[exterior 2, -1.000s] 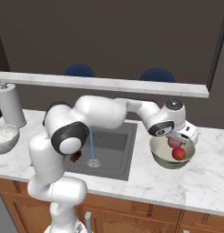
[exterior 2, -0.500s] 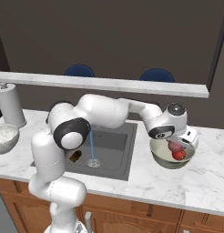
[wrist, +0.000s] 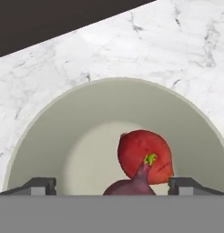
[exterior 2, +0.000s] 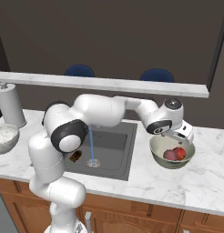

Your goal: Pick the onions from the sink and place them in one bowl. Place the sweet potato in the other bowl. Then turn off the sink faucet.

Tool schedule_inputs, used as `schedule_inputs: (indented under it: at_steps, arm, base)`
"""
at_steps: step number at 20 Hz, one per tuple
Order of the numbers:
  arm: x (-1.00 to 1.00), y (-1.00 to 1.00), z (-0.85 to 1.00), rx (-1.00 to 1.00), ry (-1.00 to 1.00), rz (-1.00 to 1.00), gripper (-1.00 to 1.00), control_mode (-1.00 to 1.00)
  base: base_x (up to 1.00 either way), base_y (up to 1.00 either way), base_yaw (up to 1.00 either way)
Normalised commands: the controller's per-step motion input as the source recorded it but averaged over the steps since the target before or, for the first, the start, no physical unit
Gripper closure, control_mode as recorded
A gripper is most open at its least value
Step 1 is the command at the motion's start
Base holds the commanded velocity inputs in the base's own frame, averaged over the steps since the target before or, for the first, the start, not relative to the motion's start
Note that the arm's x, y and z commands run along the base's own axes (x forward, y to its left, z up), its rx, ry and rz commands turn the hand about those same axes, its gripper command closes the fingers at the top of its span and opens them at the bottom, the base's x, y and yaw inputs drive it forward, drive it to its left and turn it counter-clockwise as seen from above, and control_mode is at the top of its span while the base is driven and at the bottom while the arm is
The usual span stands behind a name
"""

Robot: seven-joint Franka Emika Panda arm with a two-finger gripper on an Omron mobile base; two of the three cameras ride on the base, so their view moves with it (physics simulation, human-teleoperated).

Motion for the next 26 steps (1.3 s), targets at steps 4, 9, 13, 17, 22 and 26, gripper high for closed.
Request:
schedule_inputs:
  at_steps: [4, 9, 13, 17, 22, 26]
  arm:
    - [0.25, 0.34, 0.28, 0.0, 0.0, 0.0, -1.0, -1.0]
    - [-0.06, 0.02, 0.51, 0.0, 0.01, -0.01, -1.0, -1.0]
    - [-0.52, 0.19, 0.33, -0.01, 0.03, -0.01, -1.0, -1.0]
    - [-0.56, 0.72, 0.16, -0.07, 0.02, 0.0, -1.0, -1.0]
    - [-0.43, 0.98, 0.0, -0.07, 0.02, 0.0, -1.0, -1.0]
    - [-0.46, 1.0, -0.01, -0.01, 0.0, 0.01, -1.0, -1.0]
  base:
    - [0.0, 0.0, 0.0]
    - [0.0, 0.0, 0.0]
    - [0.0, 0.0, 0.0]
    - [0.0, 0.0, 0.0]
    - [0.0, 0.0, 0.0]
    - [0.0, 0.0, 0.0]
